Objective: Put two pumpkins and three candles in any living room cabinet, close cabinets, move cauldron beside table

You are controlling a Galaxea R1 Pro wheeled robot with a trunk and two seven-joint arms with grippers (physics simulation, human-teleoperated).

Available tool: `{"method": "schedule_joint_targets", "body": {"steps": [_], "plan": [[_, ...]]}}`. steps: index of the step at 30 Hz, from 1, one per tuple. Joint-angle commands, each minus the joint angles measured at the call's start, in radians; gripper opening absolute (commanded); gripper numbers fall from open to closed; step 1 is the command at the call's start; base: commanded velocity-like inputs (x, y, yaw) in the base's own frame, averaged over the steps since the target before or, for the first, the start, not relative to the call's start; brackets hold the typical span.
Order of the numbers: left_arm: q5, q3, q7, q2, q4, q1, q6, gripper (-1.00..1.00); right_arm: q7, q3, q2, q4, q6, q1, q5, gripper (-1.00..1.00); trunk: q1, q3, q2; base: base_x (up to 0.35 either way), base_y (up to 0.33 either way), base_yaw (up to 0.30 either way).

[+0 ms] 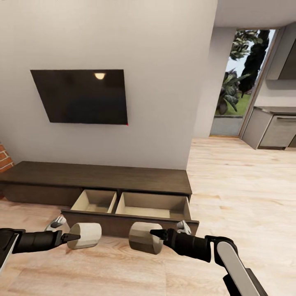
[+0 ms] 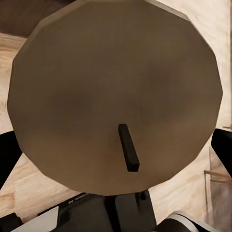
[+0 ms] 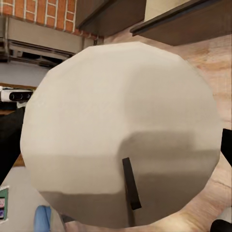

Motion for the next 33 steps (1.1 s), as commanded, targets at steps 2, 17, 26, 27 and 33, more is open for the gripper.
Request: {"method": "schedule_joint_targets", "body": {"steps": [2, 17, 26, 27, 33], "plan": [[-0.008, -0.003, -0.002, -0.004, -0.036, -0.005, 0.000, -1.00, -0.009, 0.006, 0.009, 0.000, -0.002, -0.002, 0.004, -1.00, -0.008, 0.006, 0.014, 0.000, 0.000, 0.000], [-0.766, 0.102, 0.150, -0.500, -0.221, -0.448, 0.000, -1.00, -0.795, 0.014, 0.113, 0.005, -0.005, -0.444, 0.004, -1.00, -0.065, 0.053, 0.119, 0.000, 0.000, 0.000], [-0.756, 0.133, 0.478, -0.572, -0.023, -0.527, -0.007, -1.00, -1.206, 0.119, 0.230, 0.046, 0.000, -0.497, 0.026, -1.00, -0.100, 0.082, 0.182, 0.000, 0.000, 0.000], [-0.728, 0.133, 0.519, -0.572, 0.010, -0.528, -0.009, -1.00, -1.217, 0.124, 0.230, 0.048, -0.001, -0.498, 0.026, -1.00, -0.104, 0.085, 0.189, 0.000, 0.000, 0.000], [-0.546, 0.126, 0.788, -0.572, 0.165, -0.529, -0.071, -1.00, -1.238, 0.133, 0.230, 0.061, -0.038, -0.499, 0.028, -1.00, -0.127, 0.103, 0.231, 0.000, 0.000, 0.000]]}}
